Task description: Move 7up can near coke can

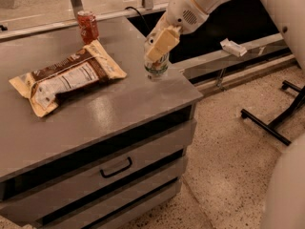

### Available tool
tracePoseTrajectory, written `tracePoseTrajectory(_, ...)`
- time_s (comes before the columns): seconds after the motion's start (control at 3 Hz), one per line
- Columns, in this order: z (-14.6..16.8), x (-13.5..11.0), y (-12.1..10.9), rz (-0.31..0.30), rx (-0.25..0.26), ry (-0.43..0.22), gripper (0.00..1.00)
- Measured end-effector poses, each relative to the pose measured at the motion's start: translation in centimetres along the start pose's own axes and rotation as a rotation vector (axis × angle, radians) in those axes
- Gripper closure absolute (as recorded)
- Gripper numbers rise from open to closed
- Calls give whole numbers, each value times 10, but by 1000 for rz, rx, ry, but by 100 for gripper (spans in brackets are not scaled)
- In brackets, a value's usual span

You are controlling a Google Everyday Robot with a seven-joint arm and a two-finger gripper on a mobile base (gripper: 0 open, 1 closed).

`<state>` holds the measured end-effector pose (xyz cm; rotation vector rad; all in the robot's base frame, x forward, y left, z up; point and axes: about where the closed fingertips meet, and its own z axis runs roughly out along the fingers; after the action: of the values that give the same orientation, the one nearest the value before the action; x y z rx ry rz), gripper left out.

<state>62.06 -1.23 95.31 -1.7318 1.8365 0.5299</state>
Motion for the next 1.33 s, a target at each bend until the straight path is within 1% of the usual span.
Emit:
tracePoseTrajectory(0.33, -9, -31, -28, -36, 30, 11, 49)
tracePoseTrajectory(0.67, -7, -68, -47, -76, 51, -12, 49)
tracePoseTrajectory(1.0, -1, -100, -64, -62, 75, -73, 52)
tracePoseTrajectory(1.33, 9, -112, -81, 6, 96, -125, 50)
